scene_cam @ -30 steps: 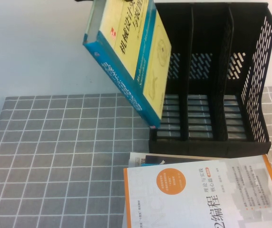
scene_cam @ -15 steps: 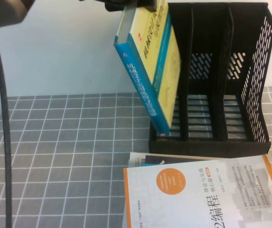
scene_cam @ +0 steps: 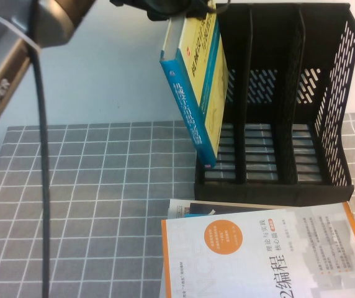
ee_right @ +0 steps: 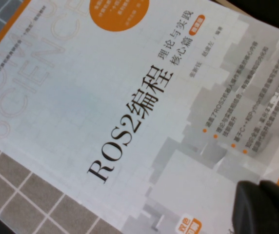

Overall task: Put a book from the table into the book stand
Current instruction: Place the book on the book shelf

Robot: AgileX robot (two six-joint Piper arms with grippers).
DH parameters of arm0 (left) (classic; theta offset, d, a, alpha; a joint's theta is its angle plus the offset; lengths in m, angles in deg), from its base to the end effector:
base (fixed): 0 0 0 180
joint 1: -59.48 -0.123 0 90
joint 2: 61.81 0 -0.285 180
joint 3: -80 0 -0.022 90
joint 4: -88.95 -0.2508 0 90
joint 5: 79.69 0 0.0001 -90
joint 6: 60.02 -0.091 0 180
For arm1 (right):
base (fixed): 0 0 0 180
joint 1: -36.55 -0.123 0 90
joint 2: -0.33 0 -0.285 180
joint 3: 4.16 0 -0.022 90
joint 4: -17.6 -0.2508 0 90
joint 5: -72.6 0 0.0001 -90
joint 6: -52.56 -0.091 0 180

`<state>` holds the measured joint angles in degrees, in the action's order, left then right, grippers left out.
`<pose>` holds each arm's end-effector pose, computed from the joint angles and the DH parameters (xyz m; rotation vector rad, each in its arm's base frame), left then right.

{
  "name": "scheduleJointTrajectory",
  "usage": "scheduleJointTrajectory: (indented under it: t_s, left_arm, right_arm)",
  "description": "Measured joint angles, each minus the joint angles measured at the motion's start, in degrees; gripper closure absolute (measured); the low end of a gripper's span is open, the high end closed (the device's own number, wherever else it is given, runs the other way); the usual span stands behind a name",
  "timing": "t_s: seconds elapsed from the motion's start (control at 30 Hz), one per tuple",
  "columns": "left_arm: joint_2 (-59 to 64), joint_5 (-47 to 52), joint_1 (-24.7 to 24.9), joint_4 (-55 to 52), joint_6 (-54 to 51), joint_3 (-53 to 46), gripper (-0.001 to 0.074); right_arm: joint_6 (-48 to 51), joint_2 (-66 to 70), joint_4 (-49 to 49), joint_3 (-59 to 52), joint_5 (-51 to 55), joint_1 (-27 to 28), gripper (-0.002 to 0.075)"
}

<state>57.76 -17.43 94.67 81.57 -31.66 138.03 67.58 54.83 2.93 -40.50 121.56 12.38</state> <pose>0.3540 -0.2370 0.4596 0.1296 2.1891 -0.4803 0.1245 0.0750 0.3060 -0.7045 2.3348 0.3819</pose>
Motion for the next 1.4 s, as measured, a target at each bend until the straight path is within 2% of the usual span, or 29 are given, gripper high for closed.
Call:
scheduleJointTrajectory:
  t_s: [0.6,1.23,1.33,1.4]
  left_arm:
    - [6.4,-4.6,0.0,-1.9,0.1,0.0,0.0542]
    - [8.9,-4.9,0.0,-2.6,0.7,0.0,0.0542]
    - [8.9,-5.4,0.0,-2.9,0.7,0.0,0.051]
    - [8.4,-7.1,0.0,-3.8,0.6,0.5,0.0451]
  right_arm:
    - [-0.1,0.0,0.4,0.0,0.0,0.0,0.0724]
    - [-0.2,0.0,0.4,0.0,0.0,0.0,0.0724]
    - [-0.2,0.0,0.4,0.0,0.0,0.0,0.0724]
    - [-0.2,0.0,0.5,0.0,0.0,0.0,0.0724]
